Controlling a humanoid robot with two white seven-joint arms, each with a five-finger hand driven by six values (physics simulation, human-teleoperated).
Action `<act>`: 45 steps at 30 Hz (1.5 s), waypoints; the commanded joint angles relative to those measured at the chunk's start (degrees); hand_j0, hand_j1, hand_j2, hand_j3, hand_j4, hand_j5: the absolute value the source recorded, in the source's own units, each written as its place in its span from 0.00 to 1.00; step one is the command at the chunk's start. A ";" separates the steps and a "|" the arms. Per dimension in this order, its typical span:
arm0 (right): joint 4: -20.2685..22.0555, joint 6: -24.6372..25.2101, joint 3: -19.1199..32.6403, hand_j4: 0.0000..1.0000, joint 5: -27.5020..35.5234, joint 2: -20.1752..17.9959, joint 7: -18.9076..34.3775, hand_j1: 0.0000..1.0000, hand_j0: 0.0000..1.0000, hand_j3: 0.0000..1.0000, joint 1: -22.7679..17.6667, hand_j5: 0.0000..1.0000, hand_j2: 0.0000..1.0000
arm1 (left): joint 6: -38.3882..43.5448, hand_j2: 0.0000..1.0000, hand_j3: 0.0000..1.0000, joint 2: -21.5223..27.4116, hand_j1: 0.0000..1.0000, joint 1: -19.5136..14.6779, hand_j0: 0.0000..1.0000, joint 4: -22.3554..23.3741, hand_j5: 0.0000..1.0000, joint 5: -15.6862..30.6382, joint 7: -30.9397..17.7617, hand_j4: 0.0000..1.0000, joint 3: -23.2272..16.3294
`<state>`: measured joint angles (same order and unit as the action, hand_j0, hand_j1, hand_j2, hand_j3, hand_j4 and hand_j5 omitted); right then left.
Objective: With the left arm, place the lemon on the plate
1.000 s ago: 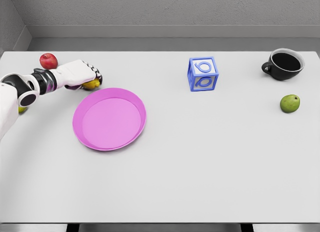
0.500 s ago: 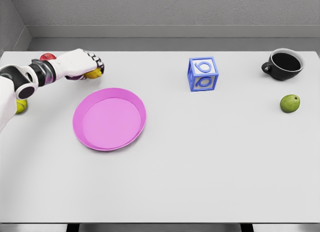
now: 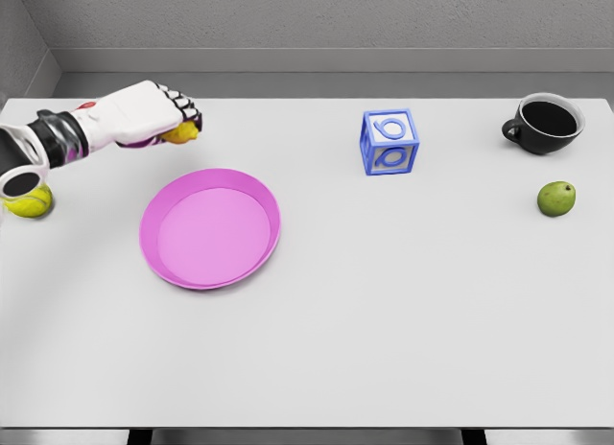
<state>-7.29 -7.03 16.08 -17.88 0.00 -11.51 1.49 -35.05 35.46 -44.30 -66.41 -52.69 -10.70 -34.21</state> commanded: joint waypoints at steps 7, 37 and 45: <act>0.00 0.00 0.00 1.00 0.04 0.00 0.00 1.00 1.00 1.00 0.00 1.00 1.00 | 0.05 0.44 0.44 5.32 0.44 6.42 0.44 -14.27 0.44 4.09 0.06 0.44 0.81; 0.00 0.00 0.00 1.00 0.04 0.00 0.00 1.00 1.00 1.00 0.00 1.00 1.00 | 0.05 1.00 1.00 7.60 1.00 13.27 1.00 -24.12 1.00 5.85 0.15 1.00 1.42; 0.00 0.00 0.00 1.00 0.04 0.00 0.00 1.00 1.00 1.00 0.00 1.00 1.00 | 0.05 1.00 1.00 9.27 1.00 13.62 1.00 -17.96 1.00 7.52 0.24 1.00 11.00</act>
<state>-7.30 -7.03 16.09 -17.87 0.00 -11.51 1.49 -35.05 44.01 -30.67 -86.28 -46.11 -10.51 -26.04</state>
